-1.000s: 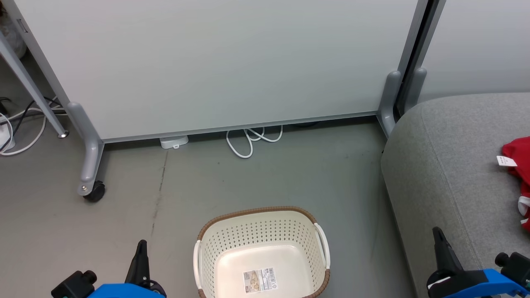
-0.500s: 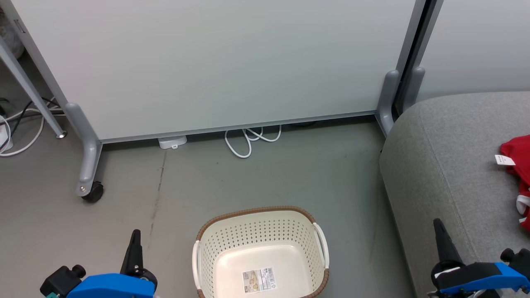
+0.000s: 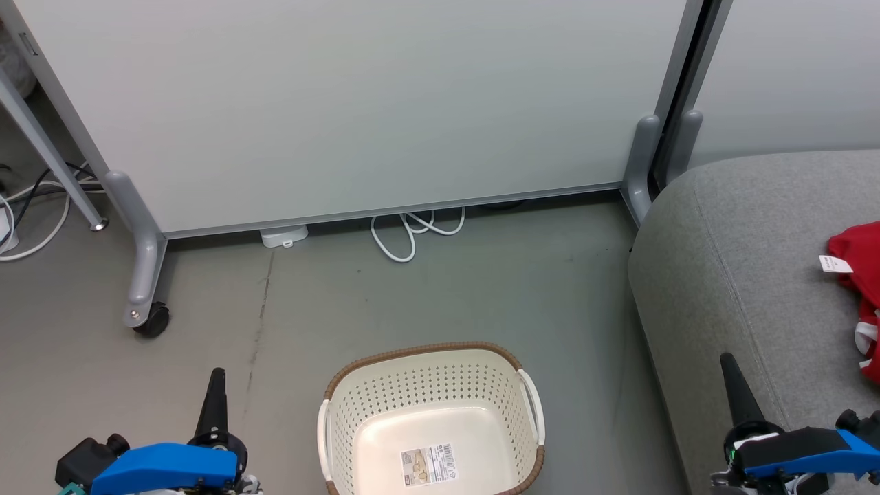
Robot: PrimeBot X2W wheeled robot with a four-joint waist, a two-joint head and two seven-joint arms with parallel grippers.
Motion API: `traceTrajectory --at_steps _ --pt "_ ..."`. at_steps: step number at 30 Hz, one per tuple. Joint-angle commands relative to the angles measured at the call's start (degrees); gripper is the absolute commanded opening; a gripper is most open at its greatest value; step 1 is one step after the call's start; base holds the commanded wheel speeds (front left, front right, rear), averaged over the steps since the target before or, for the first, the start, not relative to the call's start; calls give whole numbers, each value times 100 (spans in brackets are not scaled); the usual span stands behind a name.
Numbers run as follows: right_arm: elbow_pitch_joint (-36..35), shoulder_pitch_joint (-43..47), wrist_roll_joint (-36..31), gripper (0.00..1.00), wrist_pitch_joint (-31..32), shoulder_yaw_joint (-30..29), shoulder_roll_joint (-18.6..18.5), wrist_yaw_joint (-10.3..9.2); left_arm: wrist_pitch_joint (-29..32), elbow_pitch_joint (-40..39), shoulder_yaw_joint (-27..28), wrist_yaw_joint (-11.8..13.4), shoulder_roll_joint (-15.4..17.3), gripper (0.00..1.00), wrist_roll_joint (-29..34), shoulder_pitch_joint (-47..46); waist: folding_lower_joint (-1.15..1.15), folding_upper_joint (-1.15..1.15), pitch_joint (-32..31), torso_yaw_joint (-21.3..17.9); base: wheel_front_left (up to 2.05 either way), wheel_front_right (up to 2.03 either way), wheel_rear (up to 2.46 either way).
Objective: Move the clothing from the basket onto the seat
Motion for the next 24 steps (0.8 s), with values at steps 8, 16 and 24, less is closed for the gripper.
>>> traceTrajectory --at_steps 8,16,24 --pt "-120 -173 574 0 130 -14 -53 2 143 -143 130 -7 3 0 -493 -191 0 0 4 -16 0 0 0" --pt "-155 -205 1021 0 215 -15 -57 2 259 -210 207 -8 -8 0 -872 -229 0 0 8 -31 0 0 0" --pt "-191 -233 1435 0 301 -17 -60 2 360 -271 283 -9 -19 0 -1226 -279 0 0 12 -46 0 0 0"
